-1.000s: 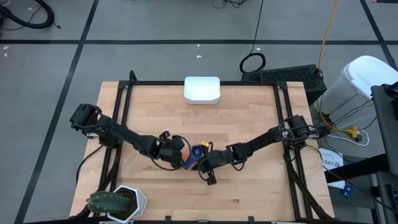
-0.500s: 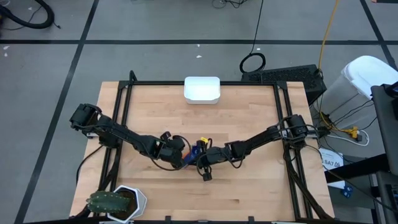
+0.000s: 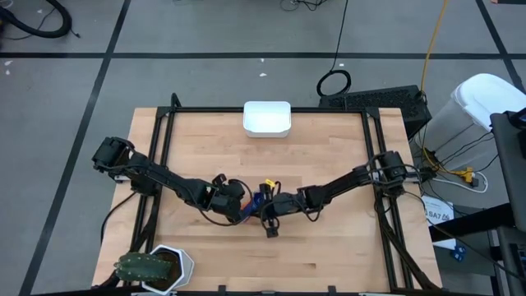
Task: Nest measuring cups in basket
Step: Put the nested measuring cups into the white bin
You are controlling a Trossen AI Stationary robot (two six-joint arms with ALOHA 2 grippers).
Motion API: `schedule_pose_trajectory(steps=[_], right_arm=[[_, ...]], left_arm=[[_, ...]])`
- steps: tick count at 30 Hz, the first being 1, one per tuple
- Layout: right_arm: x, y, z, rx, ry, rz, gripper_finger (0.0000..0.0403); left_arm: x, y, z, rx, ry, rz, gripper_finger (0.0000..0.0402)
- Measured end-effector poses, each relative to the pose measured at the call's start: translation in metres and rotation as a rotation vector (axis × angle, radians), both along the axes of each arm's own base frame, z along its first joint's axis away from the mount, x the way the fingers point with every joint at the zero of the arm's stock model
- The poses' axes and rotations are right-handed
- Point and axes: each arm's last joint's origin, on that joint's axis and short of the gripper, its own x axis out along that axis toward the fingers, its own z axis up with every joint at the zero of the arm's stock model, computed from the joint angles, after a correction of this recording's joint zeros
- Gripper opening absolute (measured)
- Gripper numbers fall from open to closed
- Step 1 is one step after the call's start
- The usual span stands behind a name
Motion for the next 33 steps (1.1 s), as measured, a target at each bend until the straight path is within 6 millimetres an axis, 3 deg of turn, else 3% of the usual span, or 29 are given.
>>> schedule_pose_trajectory(steps=[4,8,11,21,27,33], right_arm=[[0.0,-0.001,0.0,-0.007,-0.006,0.002,0.0],[-0.003,0.012,0.008,-0.041,-0.042,0.058,0.0],[-0.006,0.024,0.013,-0.071,-0.074,0.108,0.0007],[-0.012,0.039,0.018,-0.078,-0.082,0.142,0.0131],[-0.033,0.03,0.051,-0.13,0.028,0.098,0.0202],[-0.07,0.014,0.09,-0.187,0.162,-0.036,0.023]], left_arm=[[0.0,0.0,0.0,0.001,0.004,0.0,0.002],[-0.001,0.0,0.0,0.002,0.007,0.001,0.0021],[-0.003,-0.002,0.011,-0.003,-0.025,-0.016,0.0021],[-0.017,-0.005,0.051,-0.054,-0.164,0.001,0.0021],[-0.016,-0.026,0.058,-0.179,-0.12,-0.108,0.0021],[-0.017,-0.033,0.061,-0.2,-0.118,-0.148,0.005]])
